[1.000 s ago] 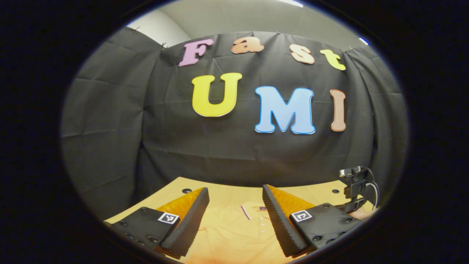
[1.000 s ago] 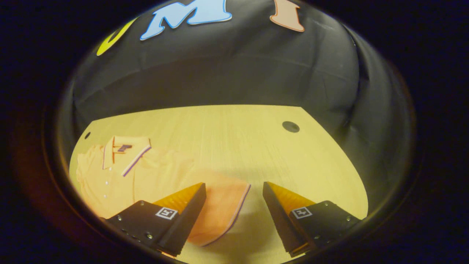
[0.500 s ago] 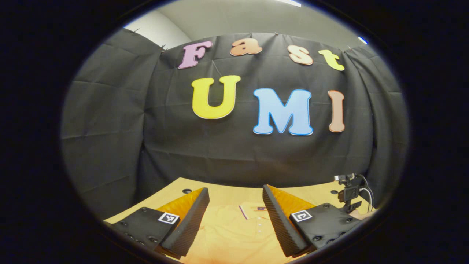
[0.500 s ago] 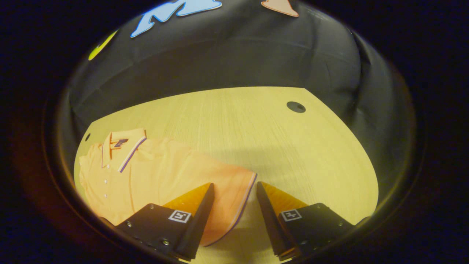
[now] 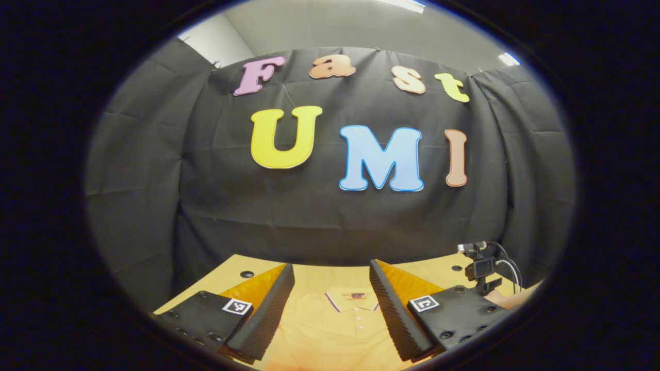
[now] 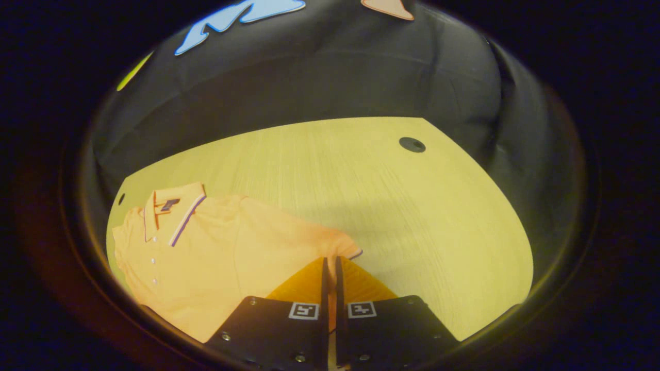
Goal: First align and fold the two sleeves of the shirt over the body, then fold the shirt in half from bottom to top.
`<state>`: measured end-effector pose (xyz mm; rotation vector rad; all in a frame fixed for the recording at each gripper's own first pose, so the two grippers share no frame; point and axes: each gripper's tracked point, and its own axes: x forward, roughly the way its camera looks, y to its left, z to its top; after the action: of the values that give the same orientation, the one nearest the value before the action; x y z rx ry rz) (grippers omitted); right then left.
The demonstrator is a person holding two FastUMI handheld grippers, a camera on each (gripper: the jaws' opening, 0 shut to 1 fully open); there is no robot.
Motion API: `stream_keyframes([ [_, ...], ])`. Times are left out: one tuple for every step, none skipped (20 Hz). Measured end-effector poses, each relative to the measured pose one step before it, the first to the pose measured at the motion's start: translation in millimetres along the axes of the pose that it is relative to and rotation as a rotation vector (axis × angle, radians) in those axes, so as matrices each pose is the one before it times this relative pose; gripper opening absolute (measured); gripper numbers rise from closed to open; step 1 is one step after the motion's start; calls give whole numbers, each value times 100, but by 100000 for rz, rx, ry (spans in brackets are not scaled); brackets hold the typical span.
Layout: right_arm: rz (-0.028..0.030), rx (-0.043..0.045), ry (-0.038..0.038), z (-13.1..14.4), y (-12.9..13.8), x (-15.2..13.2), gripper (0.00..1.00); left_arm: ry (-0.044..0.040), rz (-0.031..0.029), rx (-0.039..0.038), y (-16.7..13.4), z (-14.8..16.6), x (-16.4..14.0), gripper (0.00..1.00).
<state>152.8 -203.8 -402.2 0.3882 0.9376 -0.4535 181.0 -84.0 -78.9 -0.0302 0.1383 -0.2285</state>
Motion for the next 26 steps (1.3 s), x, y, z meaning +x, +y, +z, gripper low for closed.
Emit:
stream_keyframes([
  [-26, -175, -2303, 620, 420, -769, 6, -55, 452, -591, 585, -55, -92, 96],
  [412, -751, -2135, 756, 445, -854, 6, 121, 508, -619, 557, -199, -36, 96],
  [229, -1933, -2547, 577, 493, -762, 6, 200, 553, -608, 671, -157, -15, 96],
  [352, -2796, -2555, 827, 604, -968, 6, -219, 538, -635, 522, -8, -177, 96],
  [476, -2084, -2167, 592, 714, -693, 6, -188, 576, -615, 605, -107, -183, 96],
  [583, -2358, -1643, 529, 847, -712, 6, -128, 634, -375, 526, -64, -242, 96],
  [122, -2311, -1469, 379, 727, -534, 6, 137, 823, 17, 604, -73, -125, 96],
  [569, -2188, -844, 328, 861, -468, 6, 90, 531, 144, 459, -192, -185, 95],
  [812, -1876, -779, 141, 981, -254, 6, -66, 429, 132, 439, -85, -266, 94],
  [246, -1775, -213, 131, 791, -196, 6, -32, 487, 134, 486, -290, -430, 94],
  [433, -1228, -167, -57, 828, -80, 6, 102, 455, 47, 516, -158, -224, 94],
  [315, -984, 315, -39, 787, -6, 6, -18, 558, -99, 455, -9, -270, 94],
  [775, -526, 410, -203, 852, 34, 6, 259, 519, -183, 522, -133, -157, 94],
  [733, -302, 388, -100, 840, 101, 6, 214, 794, -117, 534, -164, -221, 94],
  [577, -210, 566, -236, 692, 106, 6, 169, 603, -86, 492, -184, -223, 94],
  [653, -74, 658, -186, 711, 182, 6, 377, 547, 20, 393, -261, -96, 94],
  [806, -119, 850, -389, 794, 213, 7, 483, 535, 187, 531, -316, -140, 94],
  [648, -281, 740, -199, 673, 175, 7, 747, 413, 334, 486, -345, 3, 94],
  [734, -496, 668, -410, 710, 300, 7, 610, 518, 315, 534, -208, 68, 94],
  [753, -632, 837, -238, 675, 222, 8, 130, 169, 0, 491, 6, 315, 94],
  [615, -44, 898, -454, 625, 395, 8, 440, -143, 101, 355, -175, 301, 94],
  [897, -83, 1326, -355, 689, 229, 10, 510, -103, 415, 324, -195, 588, 94],
  [589, 14, 1521, -436, 578, 158, 10, 548, -541, 482, 344, -233, 407, 94],
  [30, -191, 1140, -331, 388, 165, 11, 420, -892, 522, 223, -197, 505, 94],
  [-921, -437, 260, -173, 114, 268, 12, 120, -989, 489, 185, -117, 563, 94],
  [-712, -283, 55, 9, 51, -82, 12, 331, -1283, 320, 104, -51, 518, 94],
])
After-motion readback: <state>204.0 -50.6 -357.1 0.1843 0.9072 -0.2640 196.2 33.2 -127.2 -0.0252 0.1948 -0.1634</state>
